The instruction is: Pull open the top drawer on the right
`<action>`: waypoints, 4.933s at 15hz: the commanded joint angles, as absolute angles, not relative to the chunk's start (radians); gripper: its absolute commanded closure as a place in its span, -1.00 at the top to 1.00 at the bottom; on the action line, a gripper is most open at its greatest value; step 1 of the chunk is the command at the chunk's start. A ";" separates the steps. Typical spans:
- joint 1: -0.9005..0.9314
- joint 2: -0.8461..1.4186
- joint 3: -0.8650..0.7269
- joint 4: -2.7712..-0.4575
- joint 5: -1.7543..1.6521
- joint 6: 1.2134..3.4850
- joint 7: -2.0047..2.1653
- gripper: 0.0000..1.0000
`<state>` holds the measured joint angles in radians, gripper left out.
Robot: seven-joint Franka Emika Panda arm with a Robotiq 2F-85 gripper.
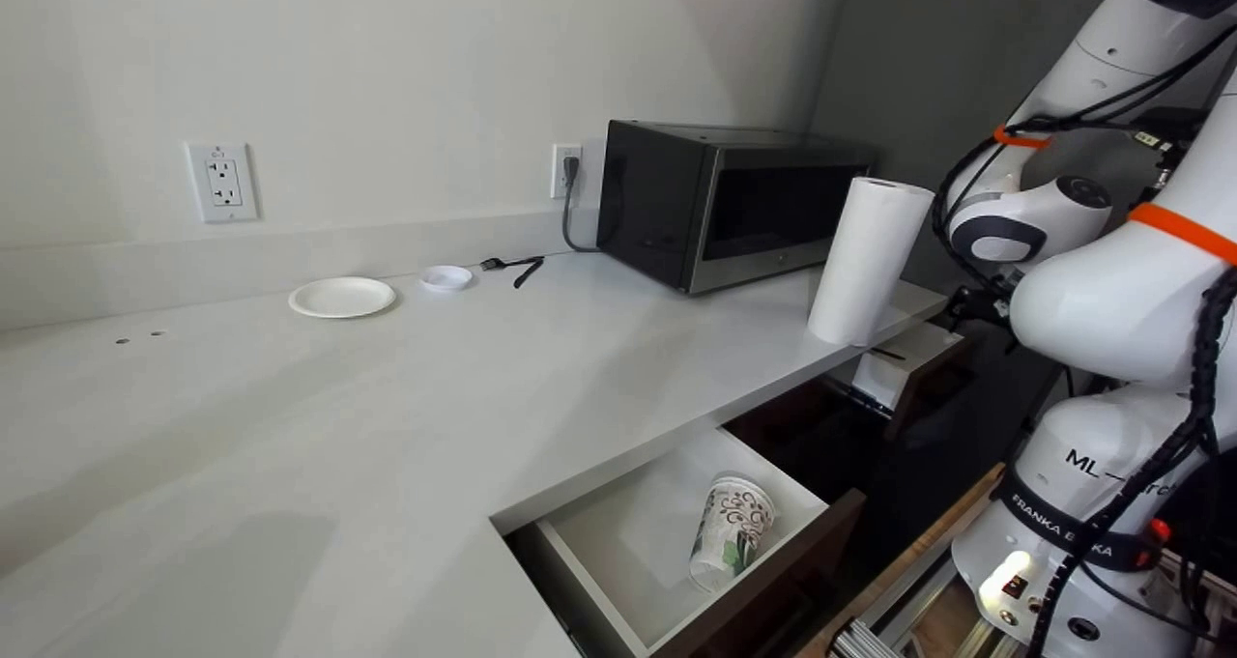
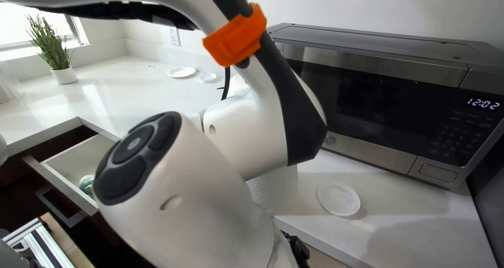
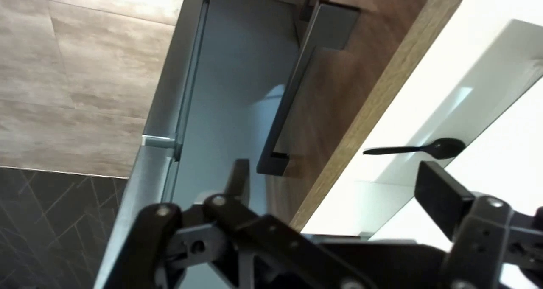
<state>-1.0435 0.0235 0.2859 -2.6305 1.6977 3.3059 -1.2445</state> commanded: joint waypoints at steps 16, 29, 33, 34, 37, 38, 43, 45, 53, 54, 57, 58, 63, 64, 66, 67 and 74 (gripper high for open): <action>-0.974 0.350 0.169 -2.490 1.616 3.218 -1.159 1.00; -1.045 0.153 0.095 -2.614 1.620 3.085 -1.165 1.00; -1.002 -0.006 0.130 -2.696 1.593 3.143 -1.140 1.00; -0.991 -0.032 0.142 -2.705 1.595 3.164 -1.146 1.00; -0.953 -0.003 0.188 -2.721 1.533 3.284 -1.159 1.00; -0.954 0.005 0.189 -2.726 1.505 3.288 -1.183 1.00; -0.991 0.008 0.093 -2.752 1.266 3.194 -1.334 1.00; -0.994 0.003 0.039 -2.758 1.142 3.152 -1.363 1.00; -0.924 -0.015 -0.189 -2.747 0.540 2.988 -1.332 1.00; -0.907 -0.012 -0.217 -2.745 0.458 2.983 -1.292 1.00; -0.943 -0.008 -0.172 -2.744 0.474 3.017 -1.240 1.00; -0.942 -0.010 -0.169 -2.741 0.453 3.017 -1.195 1.00; -0.909 0.071 -0.127 -2.698 0.448 3.053 -1.155 1.00; -0.905 0.112 -0.124 -2.684 0.396 3.071 -1.117 1.00; -0.886 0.161 -0.145 -2.663 0.308 3.084 -1.063 1.00; -0.871 0.185 -0.164 -2.647 0.272 3.077 -1.039 1.00; -0.634 0.302 -0.521 -2.573 -0.016 2.989 -0.811 1.00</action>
<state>-0.7428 0.2352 -0.3592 -2.6236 0.0894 3.0500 -0.9010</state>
